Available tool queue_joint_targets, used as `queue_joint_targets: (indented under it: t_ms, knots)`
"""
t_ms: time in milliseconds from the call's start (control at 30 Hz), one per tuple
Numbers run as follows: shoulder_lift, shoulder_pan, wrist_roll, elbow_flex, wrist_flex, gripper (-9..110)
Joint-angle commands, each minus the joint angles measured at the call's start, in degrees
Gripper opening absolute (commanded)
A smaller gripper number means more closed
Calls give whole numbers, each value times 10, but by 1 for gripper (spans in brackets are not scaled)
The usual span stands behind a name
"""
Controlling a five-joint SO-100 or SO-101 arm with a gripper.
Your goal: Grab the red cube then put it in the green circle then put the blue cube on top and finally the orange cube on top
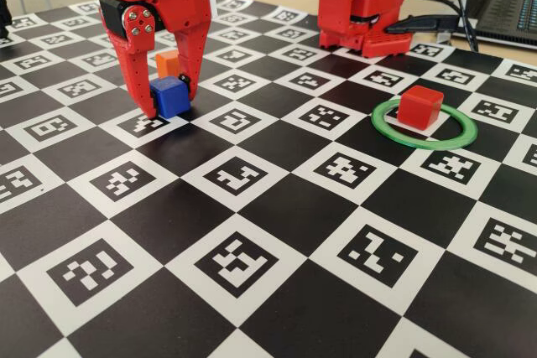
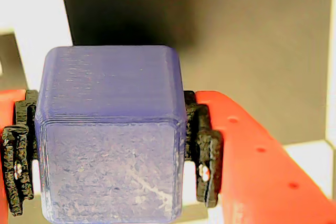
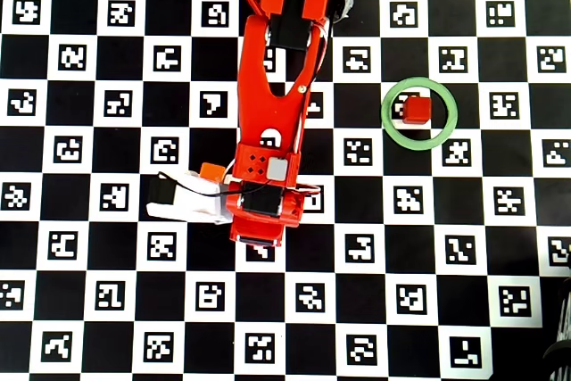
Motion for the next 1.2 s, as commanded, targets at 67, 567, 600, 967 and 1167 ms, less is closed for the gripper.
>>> queue_joint_targets:
  t_ms: [67, 567, 600, 967, 1167]
  knots:
    - [155, 0, 4, -20, 52, 5]
    - [366, -88, 167, 96, 173, 7]
    - [377, -100, 182, 101, 181, 7]
    - [445, -316, 318, 132, 213, 6]
    - [424, -425, 386, 104, 213, 6]
